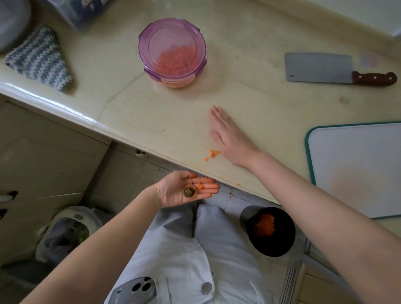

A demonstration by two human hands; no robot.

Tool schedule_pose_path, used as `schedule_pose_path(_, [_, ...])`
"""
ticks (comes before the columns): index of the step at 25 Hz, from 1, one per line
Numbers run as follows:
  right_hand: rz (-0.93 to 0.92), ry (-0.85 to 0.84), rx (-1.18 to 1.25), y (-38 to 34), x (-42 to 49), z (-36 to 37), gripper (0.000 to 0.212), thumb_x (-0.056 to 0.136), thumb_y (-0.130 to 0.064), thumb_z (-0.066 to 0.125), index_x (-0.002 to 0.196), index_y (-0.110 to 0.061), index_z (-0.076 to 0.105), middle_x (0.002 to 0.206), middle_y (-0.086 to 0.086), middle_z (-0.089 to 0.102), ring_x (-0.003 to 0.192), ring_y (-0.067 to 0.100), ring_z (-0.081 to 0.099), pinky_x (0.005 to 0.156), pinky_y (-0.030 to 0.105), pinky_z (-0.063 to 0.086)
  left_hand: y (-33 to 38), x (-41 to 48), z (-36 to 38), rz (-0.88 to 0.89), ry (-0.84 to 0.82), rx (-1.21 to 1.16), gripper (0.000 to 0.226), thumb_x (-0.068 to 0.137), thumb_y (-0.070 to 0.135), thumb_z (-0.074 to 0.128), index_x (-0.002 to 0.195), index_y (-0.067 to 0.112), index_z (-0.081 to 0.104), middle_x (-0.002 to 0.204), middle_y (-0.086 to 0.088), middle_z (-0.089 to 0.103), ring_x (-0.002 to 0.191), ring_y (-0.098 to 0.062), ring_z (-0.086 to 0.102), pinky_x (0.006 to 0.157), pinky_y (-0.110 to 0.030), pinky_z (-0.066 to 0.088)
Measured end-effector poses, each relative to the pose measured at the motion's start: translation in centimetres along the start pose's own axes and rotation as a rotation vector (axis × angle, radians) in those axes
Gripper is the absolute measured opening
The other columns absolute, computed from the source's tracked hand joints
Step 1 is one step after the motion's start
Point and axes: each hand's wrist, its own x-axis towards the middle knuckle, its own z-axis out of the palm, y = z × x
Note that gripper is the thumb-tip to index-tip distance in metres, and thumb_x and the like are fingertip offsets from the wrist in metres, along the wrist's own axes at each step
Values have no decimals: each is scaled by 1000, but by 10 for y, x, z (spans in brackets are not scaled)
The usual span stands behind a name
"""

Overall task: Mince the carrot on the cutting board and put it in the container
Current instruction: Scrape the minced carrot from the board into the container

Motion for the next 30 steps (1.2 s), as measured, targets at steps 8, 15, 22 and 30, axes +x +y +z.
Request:
schedule_pose_path(8, [-423, -91, -212, 8, -55, 23, 57, 103, -35, 18, 147, 0, 26, 156, 12, 21, 144, 15, 12, 120, 29, 8, 0, 3, 8, -49, -22, 64, 47, 99, 16, 21, 117, -16, 50, 112, -33, 59, 108, -37, 58, 80, -42, 55])
schedule_pose_path(15, [-11, 7, -58, 10, -33, 11, 54, 104, -26, 24, 151, -4, 9, 160, 10, 0, 142, 8, -11, 113, 17, -14, -1, 8, 9, -62, -41, 62, 45, 98, 14, 22, 119, -15, 49, 113, -32, 59, 105, -39, 57, 78, -43, 56])
schedule_pose_path(22, [-316, -31, -30, 5, -78, 42, 54, 100, -27, 23, 147, -2, 19, 156, 5, 15, 145, 13, 8, 120, 29, 7, -5, 12, 15, -66, -68, 64, 49, 99, 13, 23, 100, -16, 62, 106, -33, 62, 93, -40, 66, 86, -46, 50])
schedule_pose_path(30, [420, 552, 431, -9, -107, 70, 52, 101, -28, 22, 147, -5, 29, 154, -2, 21, 143, 2, 11, 119, 19, 8, -5, 14, 18, -79, -83, 61, 47, 95, 12, 25, 103, -17, 62, 110, -31, 61, 95, -40, 65, 81, -44, 53])
